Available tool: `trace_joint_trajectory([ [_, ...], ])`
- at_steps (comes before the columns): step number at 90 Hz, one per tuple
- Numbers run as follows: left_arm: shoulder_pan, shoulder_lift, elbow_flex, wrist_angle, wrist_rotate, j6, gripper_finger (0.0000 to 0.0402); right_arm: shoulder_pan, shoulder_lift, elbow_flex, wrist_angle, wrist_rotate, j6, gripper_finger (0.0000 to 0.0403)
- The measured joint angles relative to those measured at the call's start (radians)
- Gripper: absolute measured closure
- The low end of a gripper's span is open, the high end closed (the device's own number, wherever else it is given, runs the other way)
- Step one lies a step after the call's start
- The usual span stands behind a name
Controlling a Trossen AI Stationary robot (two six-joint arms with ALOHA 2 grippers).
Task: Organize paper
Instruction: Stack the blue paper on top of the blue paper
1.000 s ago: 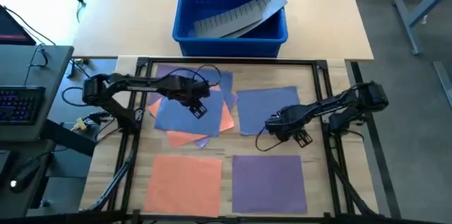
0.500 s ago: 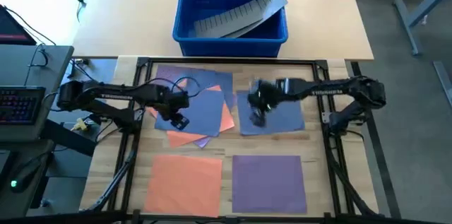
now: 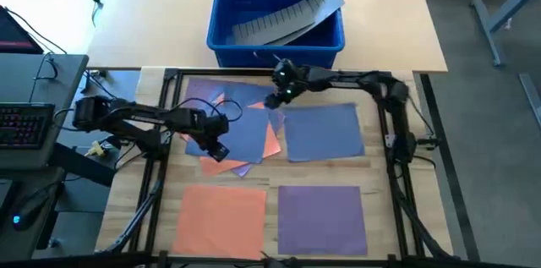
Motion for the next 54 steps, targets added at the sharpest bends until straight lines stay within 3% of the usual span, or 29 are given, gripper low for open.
trace_joint_trajectory([
  [25,0.000,0.069,0.002,0.024,-0.009,0.022,0.0339,0.027,0.199,0.398,-0.382,0.082,-0.123,0.0194],
  [54,-0.002,0.076,0.002,0.049,-0.013,0.030,0.0340,0.071,0.294,0.559,-0.571,0.068,-0.157,0.0194],
])
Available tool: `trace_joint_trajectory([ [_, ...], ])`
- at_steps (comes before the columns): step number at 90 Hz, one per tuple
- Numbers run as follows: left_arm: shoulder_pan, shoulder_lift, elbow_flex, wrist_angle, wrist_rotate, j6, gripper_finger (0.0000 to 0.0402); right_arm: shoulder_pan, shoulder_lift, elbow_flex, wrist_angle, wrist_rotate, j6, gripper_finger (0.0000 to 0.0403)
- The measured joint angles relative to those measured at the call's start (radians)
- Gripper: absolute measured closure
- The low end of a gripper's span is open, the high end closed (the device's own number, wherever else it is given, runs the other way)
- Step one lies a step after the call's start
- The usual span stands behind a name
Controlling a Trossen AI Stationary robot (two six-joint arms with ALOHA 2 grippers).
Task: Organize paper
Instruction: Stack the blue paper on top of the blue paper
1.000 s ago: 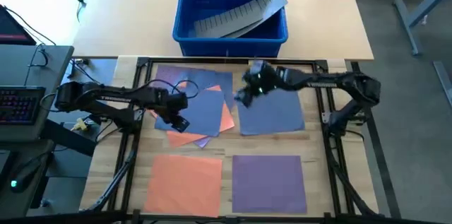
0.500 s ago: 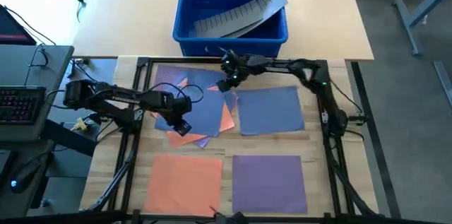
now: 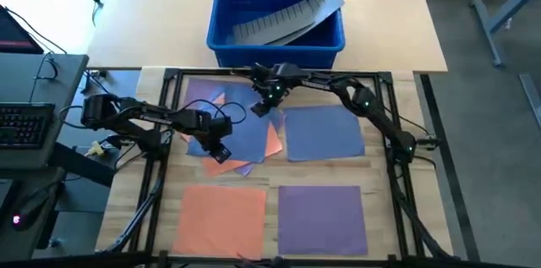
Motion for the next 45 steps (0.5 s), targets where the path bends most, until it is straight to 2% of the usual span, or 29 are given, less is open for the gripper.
trace_joint_trajectory([
  [7,0.000,0.000,0.000,0.000,-0.002,0.008,0.0340,0.004,0.001,0.001,-0.001,-0.013,0.000,0.0194],
  [24,-0.003,-0.010,0.015,-0.045,0.011,-0.008,0.0339,0.004,-0.002,0.003,-0.034,0.044,0.055,0.0194],
  [35,-0.034,-0.051,0.065,-0.106,0.018,-0.032,0.0339,0.005,0.000,0.003,-0.032,0.043,0.113,0.0194],
  [45,-0.074,-0.070,0.048,-0.100,-0.017,-0.017,0.0339,0.023,0.007,0.002,-0.031,0.078,0.139,0.0194],
])
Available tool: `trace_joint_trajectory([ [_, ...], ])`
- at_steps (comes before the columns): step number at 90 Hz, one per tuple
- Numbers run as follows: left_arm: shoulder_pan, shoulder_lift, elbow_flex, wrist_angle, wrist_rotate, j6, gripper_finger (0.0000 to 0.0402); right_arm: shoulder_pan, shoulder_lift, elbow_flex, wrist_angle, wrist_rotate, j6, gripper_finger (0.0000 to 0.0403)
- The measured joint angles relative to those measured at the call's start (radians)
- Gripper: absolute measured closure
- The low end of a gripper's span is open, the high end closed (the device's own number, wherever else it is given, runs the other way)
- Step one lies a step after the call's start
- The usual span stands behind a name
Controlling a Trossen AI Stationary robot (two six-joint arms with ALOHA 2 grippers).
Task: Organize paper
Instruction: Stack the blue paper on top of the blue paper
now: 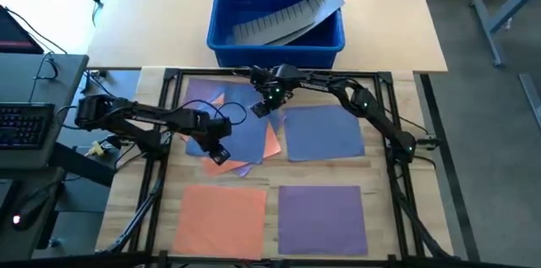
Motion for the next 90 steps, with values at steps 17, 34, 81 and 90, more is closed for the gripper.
trace_joint_trajectory([
  [17,-0.031,0.013,-0.087,0.038,0.017,0.053,0.0339,0.038,0.004,0.000,0.024,0.031,0.063,0.0194],
  [34,-0.111,0.011,-0.109,0.017,0.041,0.135,0.0346,0.055,0.005,0.000,0.033,0.048,0.130,0.0194],
  [81,-0.194,0.013,-0.111,0.016,-0.052,0.137,0.0398,0.142,0.023,0.000,-0.048,-0.030,0.149,0.0194],
  [90,-0.194,0.013,-0.111,0.017,-0.053,0.137,0.0399,0.140,0.005,-0.001,-0.073,-0.055,0.105,0.0194],
])
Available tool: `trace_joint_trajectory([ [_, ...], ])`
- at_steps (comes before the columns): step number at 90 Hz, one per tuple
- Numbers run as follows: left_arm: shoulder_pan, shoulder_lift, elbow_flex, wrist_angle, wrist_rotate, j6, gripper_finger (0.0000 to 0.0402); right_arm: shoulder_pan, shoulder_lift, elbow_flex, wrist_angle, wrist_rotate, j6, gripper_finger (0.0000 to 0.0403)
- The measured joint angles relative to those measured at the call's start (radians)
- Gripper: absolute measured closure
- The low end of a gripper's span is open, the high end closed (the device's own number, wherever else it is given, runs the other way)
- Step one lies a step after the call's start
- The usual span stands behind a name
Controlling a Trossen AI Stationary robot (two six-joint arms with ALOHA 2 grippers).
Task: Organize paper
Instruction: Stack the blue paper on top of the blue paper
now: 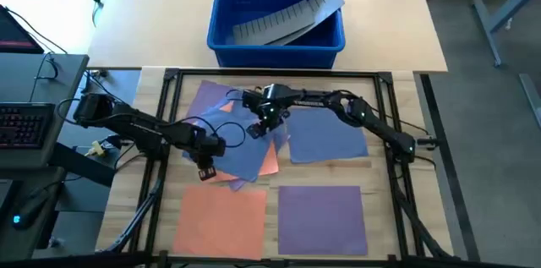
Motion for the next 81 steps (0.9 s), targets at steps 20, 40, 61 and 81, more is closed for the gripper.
trace_joint_trajectory([
  [20,0.000,0.000,0.000,0.000,-0.003,0.000,0.0399,0.006,-0.011,0.000,-0.007,-0.125,-0.064,0.0195],
  [40,0.000,0.001,-0.001,0.000,-0.003,0.000,0.0399,0.035,-0.012,0.000,0.095,-0.228,-0.106,0.0194],
  [61,0.000,0.001,-0.001,0.001,-0.003,0.000,0.0399,0.040,-0.013,0.000,0.124,-0.172,-0.032,0.0194],
  [81,0.000,0.001,-0.001,0.003,-0.004,-0.001,0.0399,0.058,-0.013,0.000,0.168,-0.138,-0.029,0.0254],
])
